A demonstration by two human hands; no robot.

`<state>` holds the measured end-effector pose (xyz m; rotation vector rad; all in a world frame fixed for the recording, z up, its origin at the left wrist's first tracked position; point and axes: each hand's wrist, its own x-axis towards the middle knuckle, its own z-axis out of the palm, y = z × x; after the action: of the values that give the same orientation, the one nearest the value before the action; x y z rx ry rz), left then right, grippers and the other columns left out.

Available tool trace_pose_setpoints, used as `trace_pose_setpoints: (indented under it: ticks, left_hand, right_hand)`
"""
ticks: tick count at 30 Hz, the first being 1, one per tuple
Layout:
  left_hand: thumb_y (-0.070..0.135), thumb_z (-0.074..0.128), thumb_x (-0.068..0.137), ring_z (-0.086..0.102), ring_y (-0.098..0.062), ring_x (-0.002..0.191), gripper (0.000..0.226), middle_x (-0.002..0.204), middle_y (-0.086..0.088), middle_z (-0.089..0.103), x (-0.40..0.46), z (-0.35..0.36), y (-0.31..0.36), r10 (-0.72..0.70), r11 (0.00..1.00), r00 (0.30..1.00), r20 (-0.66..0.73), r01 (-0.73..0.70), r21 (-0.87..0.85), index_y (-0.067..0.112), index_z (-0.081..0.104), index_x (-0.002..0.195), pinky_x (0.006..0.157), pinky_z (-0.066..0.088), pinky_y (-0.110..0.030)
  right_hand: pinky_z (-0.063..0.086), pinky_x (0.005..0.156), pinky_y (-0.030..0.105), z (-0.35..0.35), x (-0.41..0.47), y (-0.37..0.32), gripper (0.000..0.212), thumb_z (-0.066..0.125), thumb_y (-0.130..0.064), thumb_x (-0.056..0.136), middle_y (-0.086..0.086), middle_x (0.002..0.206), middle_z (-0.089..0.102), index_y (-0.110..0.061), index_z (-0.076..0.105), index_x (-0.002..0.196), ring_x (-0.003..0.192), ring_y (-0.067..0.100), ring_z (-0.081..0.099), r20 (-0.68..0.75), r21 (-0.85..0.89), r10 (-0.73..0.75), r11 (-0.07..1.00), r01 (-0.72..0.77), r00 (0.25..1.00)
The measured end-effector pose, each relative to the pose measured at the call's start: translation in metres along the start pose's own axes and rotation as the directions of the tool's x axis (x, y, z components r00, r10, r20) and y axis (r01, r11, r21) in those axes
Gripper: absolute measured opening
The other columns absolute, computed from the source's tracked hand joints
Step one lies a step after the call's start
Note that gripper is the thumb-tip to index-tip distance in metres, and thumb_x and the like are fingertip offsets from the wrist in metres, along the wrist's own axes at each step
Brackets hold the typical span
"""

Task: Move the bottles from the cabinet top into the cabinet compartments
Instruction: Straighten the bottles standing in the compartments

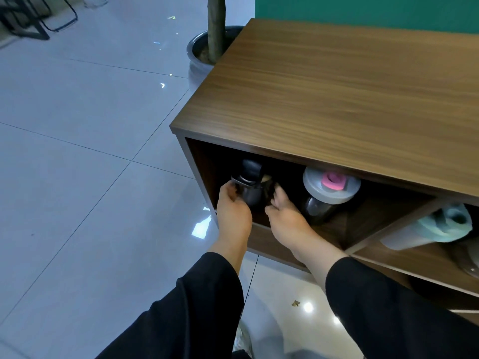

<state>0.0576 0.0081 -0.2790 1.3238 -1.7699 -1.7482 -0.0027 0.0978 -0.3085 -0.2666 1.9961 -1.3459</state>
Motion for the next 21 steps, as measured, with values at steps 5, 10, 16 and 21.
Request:
trace_pose_setpoints:
  ticks: [5,10,16,21]
  left_hand:
    - [-0.005,0.037,0.099,0.059,-0.019,0.125,0.054,0.134,-0.004,0.065,0.000,0.000,0.003,-0.023,1.000,0.991,0.128,0.024,-0.007,0.020,0.049,0.145,0.111,0.044,-0.036]
    - [-0.002,0.038,0.101,0.057,-0.024,0.129,0.053,0.137,-0.007,0.063,0.004,-0.002,-0.002,-0.026,0.999,0.989,0.149,0.030,-0.024,0.024,0.048,0.147,0.114,0.042,-0.044]
    - [0.004,0.042,0.102,0.057,-0.031,0.130,0.050,0.137,-0.009,0.064,0.007,-0.001,-0.006,-0.046,0.998,0.990,0.136,0.052,-0.037,0.029,0.051,0.143,0.111,0.045,-0.051]
    - [0.001,0.038,0.103,0.053,-0.024,0.134,0.055,0.145,-0.003,0.057,0.001,0.000,0.002,-0.085,0.994,0.991,0.099,0.091,-0.054,0.025,0.041,0.152,0.115,0.041,-0.042]
  right_hand:
    - [0.023,0.116,0.029,0.010,-0.011,0.008,0.071,0.038,-0.010,0.099,0.001,0.164,0.021,-0.030,0.003,0.157,0.149,0.016,0.025,0.021,-0.020,-0.019,1.000,0.019,1.000]
    - [0.026,0.112,0.028,0.014,-0.005,0.007,0.073,0.038,-0.011,0.099,0.000,0.164,0.024,-0.034,0.000,0.157,0.147,0.016,0.029,0.021,-0.004,-0.012,1.000,0.012,1.000]
    - [0.026,0.115,0.033,0.012,-0.002,0.010,0.073,0.039,-0.016,0.098,0.000,0.164,0.022,-0.036,0.000,0.157,0.148,0.019,0.028,0.024,-0.054,-0.020,0.998,0.021,1.000]
    - [0.024,0.112,0.029,0.011,-0.005,0.013,0.072,0.040,-0.015,0.100,0.003,0.166,0.014,-0.030,-0.001,0.157,0.149,0.020,0.024,-0.009,-0.067,-0.022,0.998,0.021,1.000]
